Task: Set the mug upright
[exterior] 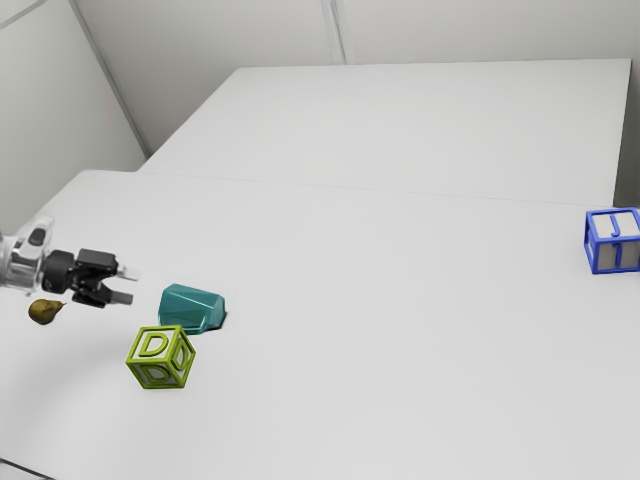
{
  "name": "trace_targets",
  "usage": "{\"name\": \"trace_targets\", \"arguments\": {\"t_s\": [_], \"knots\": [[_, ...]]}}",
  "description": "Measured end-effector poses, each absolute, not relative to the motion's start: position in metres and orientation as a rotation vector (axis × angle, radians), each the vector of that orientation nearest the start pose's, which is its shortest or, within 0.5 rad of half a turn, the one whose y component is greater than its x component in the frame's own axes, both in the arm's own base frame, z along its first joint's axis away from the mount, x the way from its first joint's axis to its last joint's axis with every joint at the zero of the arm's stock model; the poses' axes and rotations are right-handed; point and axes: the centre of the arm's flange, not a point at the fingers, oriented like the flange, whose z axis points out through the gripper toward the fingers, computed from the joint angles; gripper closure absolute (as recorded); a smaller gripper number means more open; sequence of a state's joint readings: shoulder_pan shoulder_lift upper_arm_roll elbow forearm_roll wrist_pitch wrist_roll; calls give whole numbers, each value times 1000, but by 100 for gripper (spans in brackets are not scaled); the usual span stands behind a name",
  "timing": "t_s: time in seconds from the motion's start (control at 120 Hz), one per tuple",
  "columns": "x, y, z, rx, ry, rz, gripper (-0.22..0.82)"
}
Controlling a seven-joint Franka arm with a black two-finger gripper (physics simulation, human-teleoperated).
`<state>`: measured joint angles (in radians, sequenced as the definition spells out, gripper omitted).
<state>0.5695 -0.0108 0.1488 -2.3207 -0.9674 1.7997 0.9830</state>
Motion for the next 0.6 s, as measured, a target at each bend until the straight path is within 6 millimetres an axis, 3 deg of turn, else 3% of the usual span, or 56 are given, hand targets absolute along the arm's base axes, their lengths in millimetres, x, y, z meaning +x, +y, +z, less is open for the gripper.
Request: {"name": "trace_targets", "arguments": {"t_s": [0.6], "knots": [[425, 261, 304, 2090, 223, 313, 2]]}}
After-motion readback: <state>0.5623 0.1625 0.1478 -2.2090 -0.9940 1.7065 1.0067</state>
